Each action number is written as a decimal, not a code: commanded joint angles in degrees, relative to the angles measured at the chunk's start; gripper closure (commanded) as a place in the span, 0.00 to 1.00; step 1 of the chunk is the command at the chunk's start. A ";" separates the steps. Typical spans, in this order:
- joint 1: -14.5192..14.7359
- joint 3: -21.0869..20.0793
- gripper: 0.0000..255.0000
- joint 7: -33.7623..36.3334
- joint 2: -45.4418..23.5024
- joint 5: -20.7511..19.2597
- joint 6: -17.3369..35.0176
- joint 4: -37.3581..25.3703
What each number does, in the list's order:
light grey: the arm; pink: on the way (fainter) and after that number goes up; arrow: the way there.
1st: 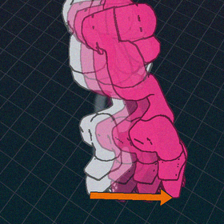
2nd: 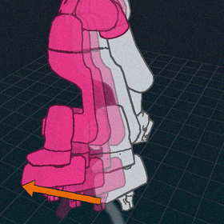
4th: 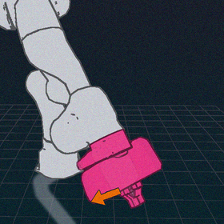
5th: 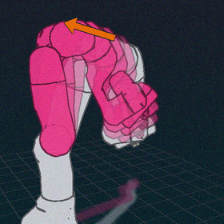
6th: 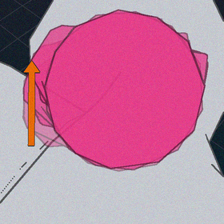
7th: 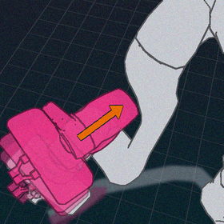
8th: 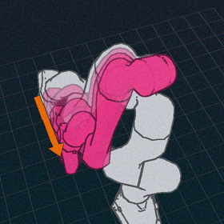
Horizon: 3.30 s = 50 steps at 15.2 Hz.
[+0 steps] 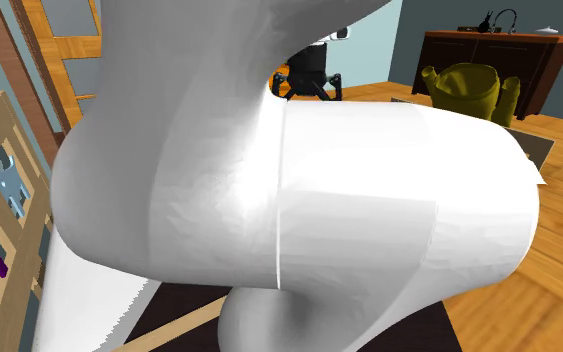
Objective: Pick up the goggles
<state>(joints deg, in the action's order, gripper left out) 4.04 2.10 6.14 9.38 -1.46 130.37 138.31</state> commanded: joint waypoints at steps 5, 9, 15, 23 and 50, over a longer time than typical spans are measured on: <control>1.05 -0.90 0.00 0.37 -13.47 1.45 7.56 -6.92; 1.54 -1.52 0.00 0.50 -22.30 2.20 11.16 -12.76; 2.22 -2.40 0.00 0.83 -35.44 2.85 14.32 -23.70; 2.78 -2.91 0.00 1.10 -46.88 3.04 16.39 -33.78; 2.78 -2.89 1.00 1.19 -43.10 3.01 13.17 -33.22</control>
<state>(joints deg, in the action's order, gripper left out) 6.83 -0.80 7.33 -34.33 1.55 144.06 105.01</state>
